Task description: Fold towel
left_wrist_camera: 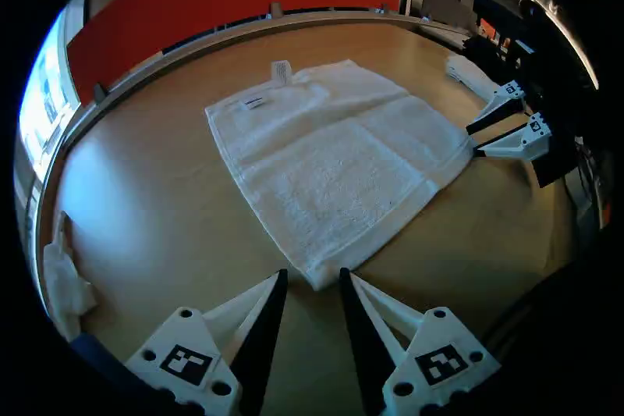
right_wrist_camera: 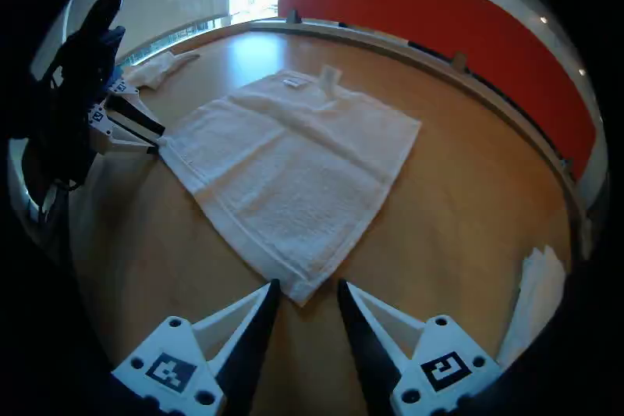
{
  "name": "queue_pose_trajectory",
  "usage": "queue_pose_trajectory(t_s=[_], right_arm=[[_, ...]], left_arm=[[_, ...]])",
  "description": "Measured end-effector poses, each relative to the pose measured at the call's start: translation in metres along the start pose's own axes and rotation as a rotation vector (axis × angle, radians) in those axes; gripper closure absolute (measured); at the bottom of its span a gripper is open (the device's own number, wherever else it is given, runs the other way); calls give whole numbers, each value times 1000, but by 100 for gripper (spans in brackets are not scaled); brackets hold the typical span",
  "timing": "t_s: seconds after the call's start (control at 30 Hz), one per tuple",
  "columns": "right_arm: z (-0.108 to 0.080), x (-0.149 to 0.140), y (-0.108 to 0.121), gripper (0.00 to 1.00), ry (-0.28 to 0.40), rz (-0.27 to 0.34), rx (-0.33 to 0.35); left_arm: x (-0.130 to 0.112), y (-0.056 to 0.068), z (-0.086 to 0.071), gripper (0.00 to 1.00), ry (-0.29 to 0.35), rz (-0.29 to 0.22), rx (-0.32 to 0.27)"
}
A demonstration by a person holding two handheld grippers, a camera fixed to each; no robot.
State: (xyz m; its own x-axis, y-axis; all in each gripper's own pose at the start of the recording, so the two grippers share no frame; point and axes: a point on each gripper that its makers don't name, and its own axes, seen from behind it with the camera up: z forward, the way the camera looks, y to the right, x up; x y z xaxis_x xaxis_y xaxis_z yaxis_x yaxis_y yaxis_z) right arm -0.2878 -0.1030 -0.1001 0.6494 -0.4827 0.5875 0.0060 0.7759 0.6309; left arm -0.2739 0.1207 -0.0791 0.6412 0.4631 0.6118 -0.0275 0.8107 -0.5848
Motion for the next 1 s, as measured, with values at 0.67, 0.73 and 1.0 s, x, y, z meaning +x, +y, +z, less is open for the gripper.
queue_pose_trajectory(t_s=[0.67, 0.73, 1.0], right_arm=[[-1, 0, -3, 79, -13, 15, 9], [-1, 0, -2, 81, -12, 10, 6], [-7, 6, 1, 84, 3, 8, -3]], left_arm=[[-1, 2, -2, 86, -26, -7, -1], [-2, 4, -3, 86, -27, -10, -4], [6, 8, -8, 88, -12, -53, -22]])
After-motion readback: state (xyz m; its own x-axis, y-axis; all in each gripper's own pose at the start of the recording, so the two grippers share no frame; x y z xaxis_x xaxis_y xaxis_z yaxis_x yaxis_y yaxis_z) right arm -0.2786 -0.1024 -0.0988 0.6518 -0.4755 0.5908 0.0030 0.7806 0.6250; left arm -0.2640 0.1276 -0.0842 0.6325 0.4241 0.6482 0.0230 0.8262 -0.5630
